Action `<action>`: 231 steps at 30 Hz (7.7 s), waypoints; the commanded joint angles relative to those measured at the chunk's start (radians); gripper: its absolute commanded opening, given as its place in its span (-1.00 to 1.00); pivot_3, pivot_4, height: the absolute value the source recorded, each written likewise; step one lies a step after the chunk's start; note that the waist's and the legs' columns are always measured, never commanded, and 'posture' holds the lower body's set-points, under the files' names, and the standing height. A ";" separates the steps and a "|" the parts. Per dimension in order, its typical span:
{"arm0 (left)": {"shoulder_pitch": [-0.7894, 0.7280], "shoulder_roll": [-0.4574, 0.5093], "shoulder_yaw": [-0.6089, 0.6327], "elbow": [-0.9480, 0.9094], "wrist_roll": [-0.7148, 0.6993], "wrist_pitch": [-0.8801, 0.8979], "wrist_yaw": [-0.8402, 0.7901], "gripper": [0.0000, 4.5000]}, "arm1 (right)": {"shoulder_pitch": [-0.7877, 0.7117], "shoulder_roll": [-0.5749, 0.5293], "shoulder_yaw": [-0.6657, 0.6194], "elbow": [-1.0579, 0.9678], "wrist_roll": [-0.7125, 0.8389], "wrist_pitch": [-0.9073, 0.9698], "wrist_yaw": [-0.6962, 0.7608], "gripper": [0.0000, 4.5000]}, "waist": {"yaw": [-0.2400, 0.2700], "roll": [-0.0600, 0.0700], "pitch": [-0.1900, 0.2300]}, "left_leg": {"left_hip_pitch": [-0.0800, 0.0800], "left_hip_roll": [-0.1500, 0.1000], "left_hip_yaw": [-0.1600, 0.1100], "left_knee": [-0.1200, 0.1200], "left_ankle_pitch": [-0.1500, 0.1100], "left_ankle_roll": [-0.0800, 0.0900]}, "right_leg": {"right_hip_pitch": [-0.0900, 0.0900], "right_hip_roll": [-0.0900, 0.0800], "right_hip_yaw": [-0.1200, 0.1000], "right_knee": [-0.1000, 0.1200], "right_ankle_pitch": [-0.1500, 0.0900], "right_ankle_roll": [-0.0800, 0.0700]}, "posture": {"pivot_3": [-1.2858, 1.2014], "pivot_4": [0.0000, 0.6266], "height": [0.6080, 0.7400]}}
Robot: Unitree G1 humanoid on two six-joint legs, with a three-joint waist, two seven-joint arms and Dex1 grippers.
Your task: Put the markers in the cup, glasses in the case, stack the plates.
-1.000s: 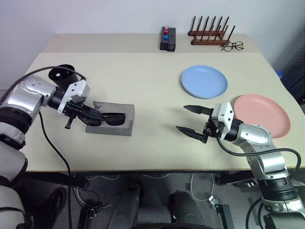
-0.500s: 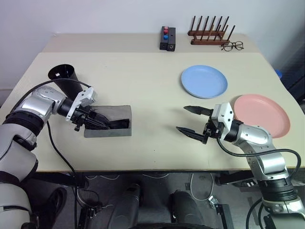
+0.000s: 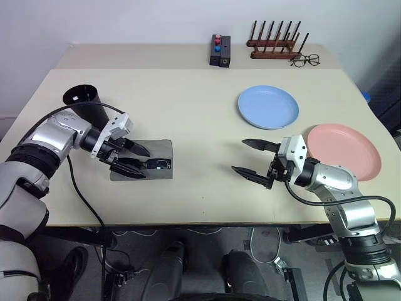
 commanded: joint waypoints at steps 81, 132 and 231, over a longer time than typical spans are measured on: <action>0.338 -0.385 0.952 -0.511 0.175 0.223 0.167 0.97 | 0.025 -0.219 -0.242 0.021 -0.050 0.328 -0.278 0.74 | 0.003 0.001 0.000 | -0.001 0.000 0.002 0.000 0.000 0.000 | 0.003 0.000 0.001 0.000 0.001 0.001 | 0.03 -0.52 1.00; 0.561 -0.427 1.043 -0.748 0.204 0.186 0.560 1.00 | -0.616 -0.017 0.148 0.747 -0.437 0.029 -0.287 -0.99 | 0.002 0.003 0.001 | 0.000 0.000 0.007 -0.005 0.000 0.000 | 0.002 0.000 0.004 -0.004 0.002 0.003 | 0.03 -0.52 1.00; 0.775 -0.248 1.172 -0.849 0.090 0.242 0.461 1.00 | -0.104 -0.084 -0.138 0.025 0.214 0.195 0.195 0.99 | 0.000 0.007 0.000 | 0.003 0.001 0.008 -0.013 0.001 -0.002 | 0.000 -0.001 0.008 -0.004 0.001 0.001 | 0.03 -0.52 1.00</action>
